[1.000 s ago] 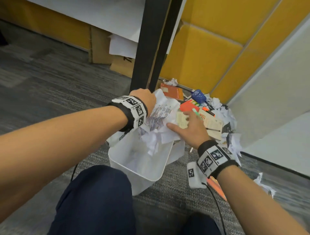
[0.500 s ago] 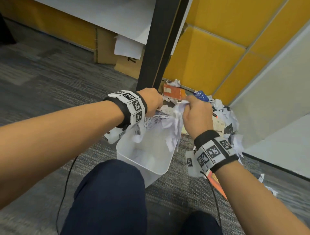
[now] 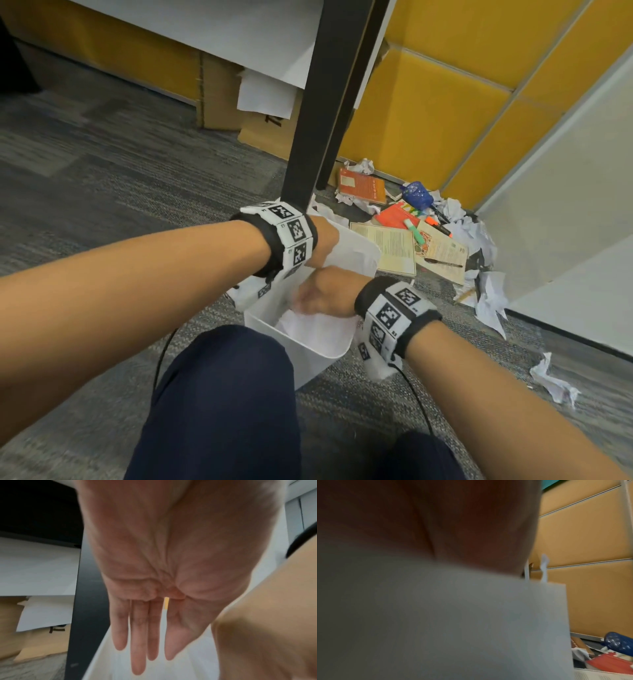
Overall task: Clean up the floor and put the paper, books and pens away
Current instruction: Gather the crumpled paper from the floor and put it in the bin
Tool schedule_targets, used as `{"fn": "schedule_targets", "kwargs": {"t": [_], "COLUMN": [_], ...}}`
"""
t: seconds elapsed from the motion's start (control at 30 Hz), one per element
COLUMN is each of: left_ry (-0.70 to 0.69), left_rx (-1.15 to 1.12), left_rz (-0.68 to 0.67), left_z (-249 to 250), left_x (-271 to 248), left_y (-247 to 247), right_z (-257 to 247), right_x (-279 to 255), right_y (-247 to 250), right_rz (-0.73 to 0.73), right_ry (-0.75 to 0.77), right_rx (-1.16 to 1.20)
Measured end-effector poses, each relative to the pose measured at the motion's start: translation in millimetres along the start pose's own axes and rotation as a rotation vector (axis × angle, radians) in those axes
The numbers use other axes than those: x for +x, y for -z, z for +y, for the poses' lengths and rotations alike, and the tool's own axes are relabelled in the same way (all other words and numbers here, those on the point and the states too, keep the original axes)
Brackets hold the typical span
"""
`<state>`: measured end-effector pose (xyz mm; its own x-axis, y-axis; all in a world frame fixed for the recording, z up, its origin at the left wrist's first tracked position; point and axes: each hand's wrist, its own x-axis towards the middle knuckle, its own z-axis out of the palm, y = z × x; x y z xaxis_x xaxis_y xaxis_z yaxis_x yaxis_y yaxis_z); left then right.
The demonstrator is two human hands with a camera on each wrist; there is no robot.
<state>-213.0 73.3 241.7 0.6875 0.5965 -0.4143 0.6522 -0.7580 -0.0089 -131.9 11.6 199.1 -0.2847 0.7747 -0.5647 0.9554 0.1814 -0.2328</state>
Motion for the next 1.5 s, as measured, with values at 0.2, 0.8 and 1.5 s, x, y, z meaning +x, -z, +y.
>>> {"fn": "schedule_targets", "kwargs": {"t": [0.2, 0.8, 1.5], "left_ry": [0.065, -0.069, -0.27], "left_rx": [-0.126, -0.239, -0.261], "left_rz": [0.205, 0.203, -0.021], "left_z": [16.1, 279.7, 414.1], "left_x": [-5.5, 109.0, 478.7], "left_y": [33.5, 61.9, -68.2], "right_z": [38.9, 308.0, 610.5], "right_x": [-50.7, -279.8, -195.3], "right_y": [13.4, -117.5, -246.9], "right_rz": [0.571, 0.673, 0.278], "right_ry": [-0.02, -0.675, -1.206], "right_rx": [0.266, 0.459, 0.733]}}
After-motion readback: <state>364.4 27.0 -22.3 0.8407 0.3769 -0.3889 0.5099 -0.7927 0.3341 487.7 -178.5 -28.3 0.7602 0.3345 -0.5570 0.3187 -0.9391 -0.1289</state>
